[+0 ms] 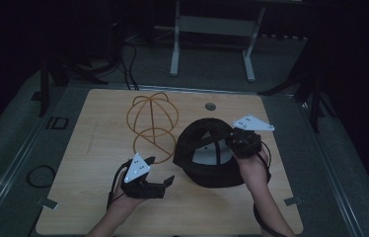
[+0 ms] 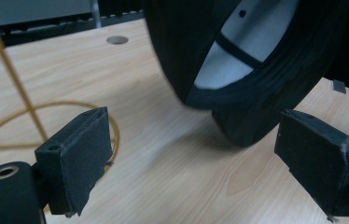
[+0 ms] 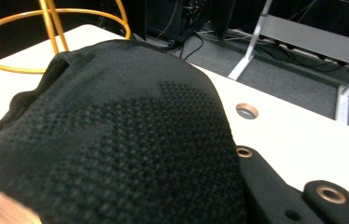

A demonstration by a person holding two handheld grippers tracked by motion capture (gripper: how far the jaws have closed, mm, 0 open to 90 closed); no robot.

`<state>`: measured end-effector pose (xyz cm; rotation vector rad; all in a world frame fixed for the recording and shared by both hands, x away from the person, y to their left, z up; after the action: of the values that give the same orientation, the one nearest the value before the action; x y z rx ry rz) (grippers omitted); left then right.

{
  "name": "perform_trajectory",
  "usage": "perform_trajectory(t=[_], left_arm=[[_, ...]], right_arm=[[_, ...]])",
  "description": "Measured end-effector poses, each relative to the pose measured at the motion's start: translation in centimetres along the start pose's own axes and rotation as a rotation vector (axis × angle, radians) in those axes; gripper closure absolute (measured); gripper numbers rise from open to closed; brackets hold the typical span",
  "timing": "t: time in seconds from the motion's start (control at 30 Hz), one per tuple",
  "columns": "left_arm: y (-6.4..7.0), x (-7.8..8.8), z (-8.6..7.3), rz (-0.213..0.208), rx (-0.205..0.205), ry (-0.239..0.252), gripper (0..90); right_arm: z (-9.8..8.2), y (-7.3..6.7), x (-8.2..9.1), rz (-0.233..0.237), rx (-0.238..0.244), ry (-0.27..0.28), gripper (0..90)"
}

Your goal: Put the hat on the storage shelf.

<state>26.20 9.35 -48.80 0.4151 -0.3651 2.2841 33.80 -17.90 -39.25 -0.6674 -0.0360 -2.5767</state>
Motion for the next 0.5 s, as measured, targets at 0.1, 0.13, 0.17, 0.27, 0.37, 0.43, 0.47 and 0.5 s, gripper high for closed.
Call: perform_trajectory(t=[0.1, 0.13, 0.17, 0.27, 0.37, 0.43, 0.47, 0.5], left_arm=[[0.0, -0.6, 0.9, 0.007, -0.017, 0.002, 12.7], [0.0, -0.8, 1.2, 0.015, -0.021, 0.005, 13.5], [0.0, -0.8, 1.2, 0.015, -0.021, 0.005, 13.5], [-0.2, -1.3, 2.4, 0.045, -0.034, 0.028, 15.0], [-0.4, -1.8, 3.1, 0.046, -0.043, 0.019, 15.1], [-0.4, -2.1, 3.4, 0.042, -0.045, 0.018, 15.2], [-0.4, -2.2, 3.5, 0.052, -0.050, 0.016, 15.9], [-0.4, -2.2, 3.5, 0.052, -0.050, 0.016, 18.6]], right_arm=[[-0.2, -0.4, 0.0, 0.011, 0.008, -0.003, 88.8], [-0.2, -0.5, 0.0, 0.016, 0.010, -0.002, 88.8], [-0.3, -0.7, 0.0, 0.019, 0.013, -0.003, 88.8], [-0.4, -1.1, 0.2, 0.034, 0.022, 0.001, 88.8], [-0.5, -1.5, 0.5, 0.052, 0.027, 0.003, 88.8], [-0.5, -1.7, 0.7, 0.068, 0.031, 0.005, 88.7], [-0.5, -1.9, 0.8, 0.076, 0.034, 0.006, 88.8], [-0.5, -1.9, 0.8, 0.076, 0.034, 0.006, 88.8]])
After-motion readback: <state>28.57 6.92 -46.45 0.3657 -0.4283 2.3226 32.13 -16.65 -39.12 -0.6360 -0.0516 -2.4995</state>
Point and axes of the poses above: each handheld gripper's, and its own axes: x roughly backward along the jaws, z roughly out of its top, y roughly to its right, the point moved 2 cm from there along -x, roughly forward along the jaws, and after that the axes turned 12 degrees about -x, right-handed, at the moved point
